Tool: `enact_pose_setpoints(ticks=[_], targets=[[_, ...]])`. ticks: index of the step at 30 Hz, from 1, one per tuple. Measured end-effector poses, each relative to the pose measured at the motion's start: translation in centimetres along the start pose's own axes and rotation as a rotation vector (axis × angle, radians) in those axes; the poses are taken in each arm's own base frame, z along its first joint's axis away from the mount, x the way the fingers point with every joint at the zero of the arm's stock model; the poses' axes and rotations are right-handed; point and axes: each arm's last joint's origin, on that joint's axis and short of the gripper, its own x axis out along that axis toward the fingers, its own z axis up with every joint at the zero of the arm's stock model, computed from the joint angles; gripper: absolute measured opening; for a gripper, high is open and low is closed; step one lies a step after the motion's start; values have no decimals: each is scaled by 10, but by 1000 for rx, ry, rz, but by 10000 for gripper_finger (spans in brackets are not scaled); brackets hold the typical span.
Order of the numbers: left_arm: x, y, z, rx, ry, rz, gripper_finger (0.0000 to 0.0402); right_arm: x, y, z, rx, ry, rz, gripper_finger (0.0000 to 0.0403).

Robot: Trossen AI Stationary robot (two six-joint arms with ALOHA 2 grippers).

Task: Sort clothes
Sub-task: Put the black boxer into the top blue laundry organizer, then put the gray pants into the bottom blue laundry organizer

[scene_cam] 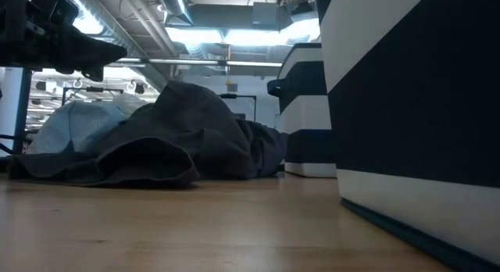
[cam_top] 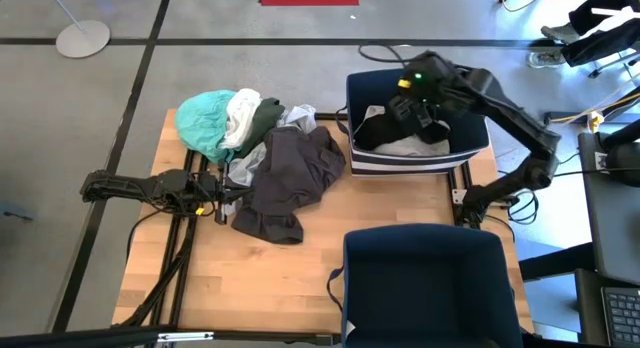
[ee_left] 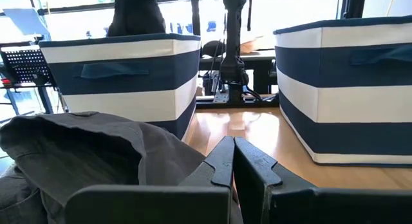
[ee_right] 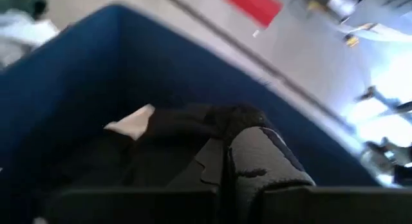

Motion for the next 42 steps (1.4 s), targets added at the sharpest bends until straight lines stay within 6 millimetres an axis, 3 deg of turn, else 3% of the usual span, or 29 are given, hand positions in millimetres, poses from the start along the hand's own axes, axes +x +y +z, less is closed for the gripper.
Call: enact_pose_setpoints(ticks=[8, 11, 22, 26, 30, 37, 42], targets=[[0, 0, 0, 0, 0, 0, 0, 40, 17, 0, -29, 172, 52, 17], [0, 0, 0, -1, 0, 0, 0, 49, 21, -2, -24, 233, 45, 38], [0, 0, 0, -1, 0, 0, 0, 52, 23, -7, 4, 300, 51, 231], [0, 0, 0, -1, 0, 0, 0, 51, 23, -10, -7, 327, 68, 279], [0, 0, 0, -1, 0, 1, 0, 41, 18, -8, 13, 347, 71, 298], [0, 0, 0, 3, 0, 1, 0, 4, 3, 12, 92, 229, 102, 300], [0, 0, 0, 2, 0, 12, 0, -15, 17, 28, 102, 66, 256, 300]])
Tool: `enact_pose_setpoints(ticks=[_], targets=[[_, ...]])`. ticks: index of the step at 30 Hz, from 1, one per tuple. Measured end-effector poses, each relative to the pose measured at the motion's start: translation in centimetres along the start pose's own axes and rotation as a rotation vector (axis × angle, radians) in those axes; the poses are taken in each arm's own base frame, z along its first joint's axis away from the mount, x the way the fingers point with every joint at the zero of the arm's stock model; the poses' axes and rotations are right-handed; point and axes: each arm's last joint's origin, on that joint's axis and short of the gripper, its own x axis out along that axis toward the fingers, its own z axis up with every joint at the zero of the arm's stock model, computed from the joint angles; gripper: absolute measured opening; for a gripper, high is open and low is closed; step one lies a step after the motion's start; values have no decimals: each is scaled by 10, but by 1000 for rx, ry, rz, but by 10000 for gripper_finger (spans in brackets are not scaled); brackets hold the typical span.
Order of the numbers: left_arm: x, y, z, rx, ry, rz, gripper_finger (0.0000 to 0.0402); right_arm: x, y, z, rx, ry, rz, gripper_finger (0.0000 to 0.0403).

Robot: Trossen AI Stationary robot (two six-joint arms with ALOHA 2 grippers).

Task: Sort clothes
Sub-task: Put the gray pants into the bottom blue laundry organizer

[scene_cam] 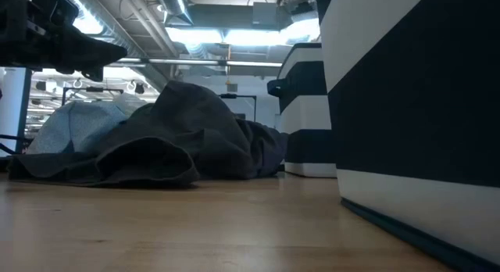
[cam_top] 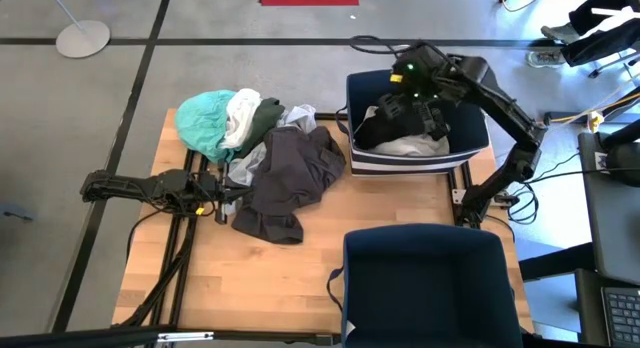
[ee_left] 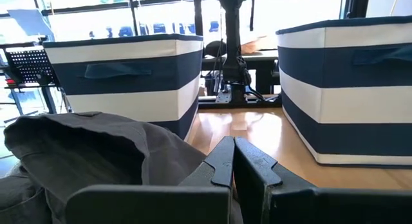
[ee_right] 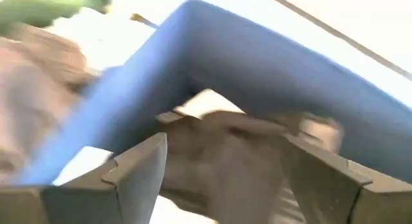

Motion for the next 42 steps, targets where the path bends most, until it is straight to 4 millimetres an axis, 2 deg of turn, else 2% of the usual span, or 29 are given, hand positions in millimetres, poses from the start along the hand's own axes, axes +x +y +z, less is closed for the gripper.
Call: enact_pose_setpoints(ticks=[5, 13, 18, 25, 31, 39, 42], targets=[[0, 0, 0, 0, 0, 0, 0, -1, 40, 7, -107, -167, 187, 300], [0, 0, 0, 0, 0, 0, 0, 17, 112, 0, -350, -326, 383, 300], [0, 0, 0, 0, 0, 0, 0, 41, 151, -7, -455, -324, 418, 300], [0, 0, 0, 0, 0, 0, 0, 86, 202, -23, -574, -315, 449, 300], [0, 0, 0, 2, 0, 0, 0, 122, 227, -36, -635, -278, 446, 300], [0, 0, 0, 7, 0, 0, 0, 170, 235, -53, -658, -178, 236, 300], [0, 0, 0, 8, 0, 0, 0, 181, 235, -61, -670, -121, 161, 300]])
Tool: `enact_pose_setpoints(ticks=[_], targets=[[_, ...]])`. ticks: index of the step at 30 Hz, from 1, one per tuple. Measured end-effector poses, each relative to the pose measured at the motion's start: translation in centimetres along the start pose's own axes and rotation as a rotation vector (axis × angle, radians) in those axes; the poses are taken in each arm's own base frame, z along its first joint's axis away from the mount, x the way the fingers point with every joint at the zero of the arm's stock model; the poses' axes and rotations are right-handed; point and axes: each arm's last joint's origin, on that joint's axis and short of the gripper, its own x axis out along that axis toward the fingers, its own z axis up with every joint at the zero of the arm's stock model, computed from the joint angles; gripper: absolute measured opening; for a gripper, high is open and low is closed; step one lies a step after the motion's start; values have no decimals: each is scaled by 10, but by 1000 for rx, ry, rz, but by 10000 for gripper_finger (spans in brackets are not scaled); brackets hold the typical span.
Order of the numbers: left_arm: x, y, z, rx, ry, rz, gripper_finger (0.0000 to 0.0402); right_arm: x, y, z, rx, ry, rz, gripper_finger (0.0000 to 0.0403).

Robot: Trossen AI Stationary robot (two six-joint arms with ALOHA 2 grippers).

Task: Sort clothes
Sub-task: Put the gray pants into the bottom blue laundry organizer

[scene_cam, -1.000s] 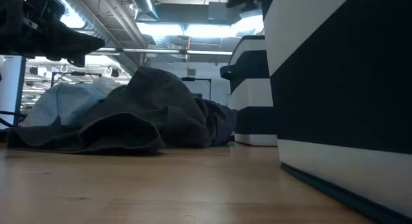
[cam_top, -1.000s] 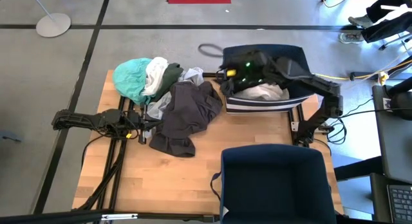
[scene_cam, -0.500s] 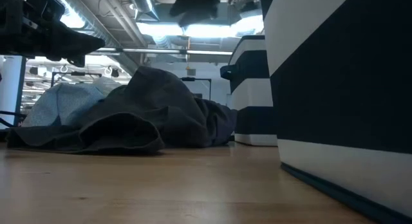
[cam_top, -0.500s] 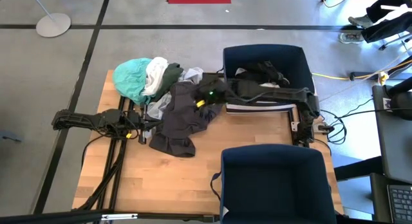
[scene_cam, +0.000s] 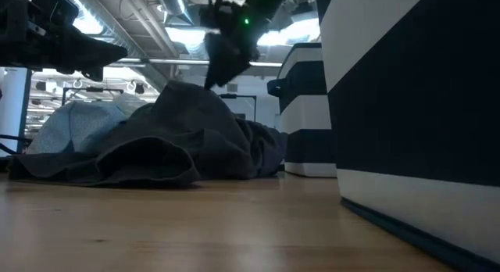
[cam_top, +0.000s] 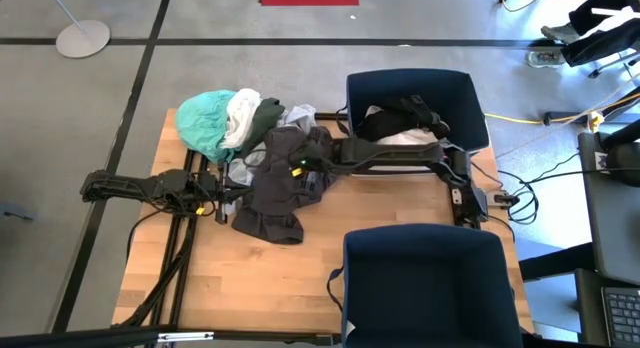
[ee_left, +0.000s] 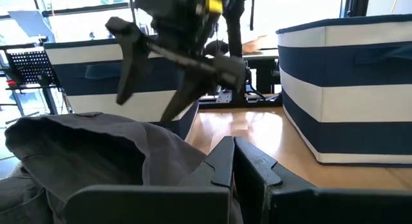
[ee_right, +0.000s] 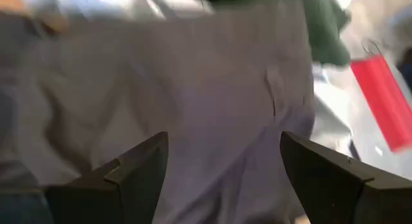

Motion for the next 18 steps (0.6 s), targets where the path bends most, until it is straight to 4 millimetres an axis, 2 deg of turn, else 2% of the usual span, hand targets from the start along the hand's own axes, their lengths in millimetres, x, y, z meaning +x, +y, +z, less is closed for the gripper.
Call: enact_pose_setpoints(ticks=[11, 18], targets=[[0, 0, 0, 6, 0, 0, 0, 18, 7, -19, 93, 164, -9, 300], [0, 0, 0, 8, 4, 1, 0, 55, 11, -37, 139, 210, -36, 300]])
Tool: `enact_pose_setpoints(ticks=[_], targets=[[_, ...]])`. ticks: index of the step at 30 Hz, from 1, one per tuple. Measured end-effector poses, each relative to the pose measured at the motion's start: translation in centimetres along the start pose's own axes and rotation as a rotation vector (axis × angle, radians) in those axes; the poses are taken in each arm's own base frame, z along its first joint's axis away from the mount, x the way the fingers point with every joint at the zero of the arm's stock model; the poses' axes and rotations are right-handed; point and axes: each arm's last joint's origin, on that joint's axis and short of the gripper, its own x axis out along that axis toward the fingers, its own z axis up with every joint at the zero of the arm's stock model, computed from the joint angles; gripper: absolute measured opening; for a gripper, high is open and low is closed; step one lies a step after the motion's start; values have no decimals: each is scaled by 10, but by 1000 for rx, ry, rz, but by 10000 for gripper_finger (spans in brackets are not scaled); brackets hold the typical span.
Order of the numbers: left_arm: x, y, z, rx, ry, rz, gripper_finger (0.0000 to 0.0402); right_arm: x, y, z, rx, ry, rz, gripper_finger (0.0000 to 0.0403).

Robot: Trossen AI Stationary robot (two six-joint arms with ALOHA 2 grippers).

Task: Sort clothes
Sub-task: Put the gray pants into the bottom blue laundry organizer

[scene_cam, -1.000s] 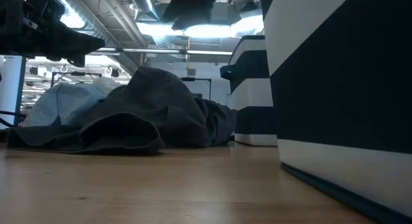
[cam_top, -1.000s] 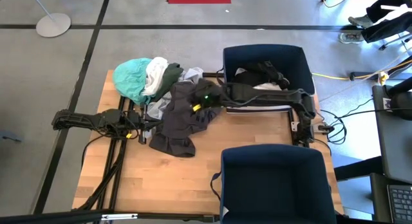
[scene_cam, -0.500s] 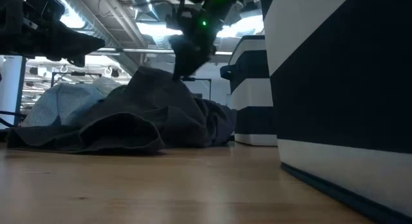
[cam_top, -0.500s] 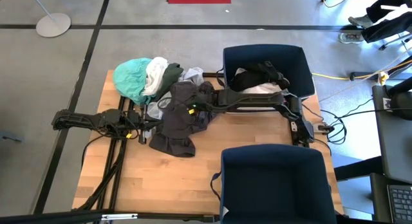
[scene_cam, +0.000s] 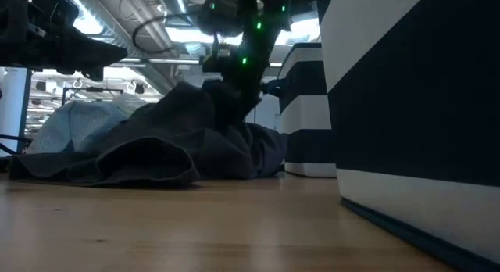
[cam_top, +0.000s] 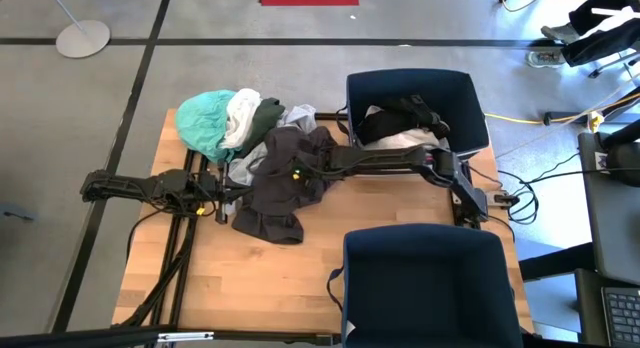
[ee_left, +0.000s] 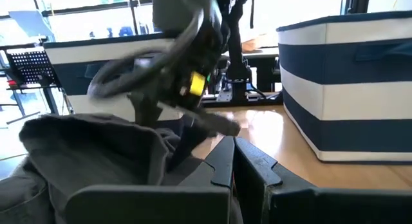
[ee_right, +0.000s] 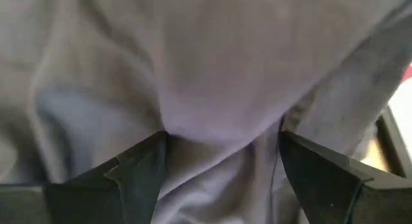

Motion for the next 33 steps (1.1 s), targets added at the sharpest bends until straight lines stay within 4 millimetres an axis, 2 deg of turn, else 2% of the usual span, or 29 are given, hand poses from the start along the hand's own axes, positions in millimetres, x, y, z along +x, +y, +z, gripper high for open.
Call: enact_pose_setpoints(ticks=[5, 11, 16, 22, 27, 30, 33], targets=[[0, 0, -1, -1, 6, 1, 0, 24, 4, -8, 21, 27, -2, 300], [0, 0, -1, -1, 7, 1, 0, 38, 10, -13, 10, 55, 17, 284], [0, 0, -1, -4, 7, 1, 0, 38, 10, -12, -8, 52, 30, 223], [0, 0, -1, -7, 7, 1, 0, 39, 9, -12, -17, 58, 70, 109], [0, 0, -1, -14, 7, 1, 0, 38, 9, -14, -93, 74, 84, 22], [0, 0, 0, -17, 7, 1, 0, 35, 7, -13, -103, 76, 71, 17], [0, 0, 0, -19, 7, 1, 0, 26, 8, -11, -106, 63, 61, 33]])
